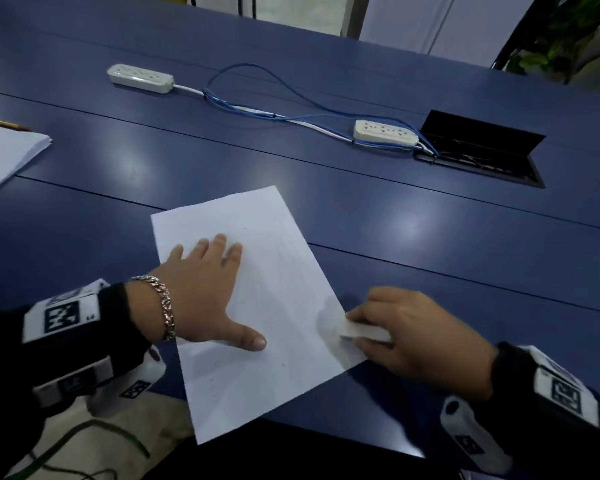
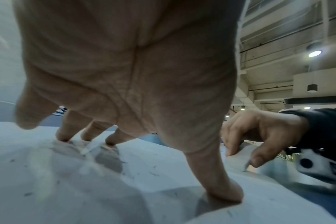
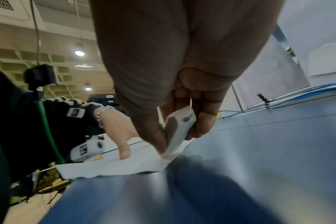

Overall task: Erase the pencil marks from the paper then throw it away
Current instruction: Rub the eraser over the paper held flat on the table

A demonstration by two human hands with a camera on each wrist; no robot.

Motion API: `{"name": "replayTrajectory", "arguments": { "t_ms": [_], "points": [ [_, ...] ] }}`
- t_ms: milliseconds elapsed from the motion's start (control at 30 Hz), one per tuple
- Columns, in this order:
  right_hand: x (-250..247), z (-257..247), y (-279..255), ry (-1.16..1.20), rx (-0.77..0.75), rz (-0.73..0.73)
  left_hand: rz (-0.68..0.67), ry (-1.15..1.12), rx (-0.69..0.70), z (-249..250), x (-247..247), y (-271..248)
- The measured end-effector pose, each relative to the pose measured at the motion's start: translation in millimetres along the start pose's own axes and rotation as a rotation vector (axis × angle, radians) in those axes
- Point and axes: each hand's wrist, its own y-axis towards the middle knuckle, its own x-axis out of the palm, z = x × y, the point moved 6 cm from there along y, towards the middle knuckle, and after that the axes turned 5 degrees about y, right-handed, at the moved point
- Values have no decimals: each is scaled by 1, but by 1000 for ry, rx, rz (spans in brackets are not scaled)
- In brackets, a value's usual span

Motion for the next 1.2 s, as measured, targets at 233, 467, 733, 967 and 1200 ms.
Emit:
{"name": "replayTrajectory", "arguments": {
  "t_ms": [233,467,733,967,1200],
  "points": [
    [16,-37,-18,6,-116,-110,-34,83,184,7,-2,12],
    [-26,-18,35,11,-16,70,51,-27,255,25,-12,22],
    [12,-48,70,-59,-114,-134,18,25,244,36,0,25],
    [-12,-15,99,-174,-46,4,20,29,235,36,3,28],
    [9,-52,77,-89,-242,-242,21,34,234,37,3,29]
  ]
}}
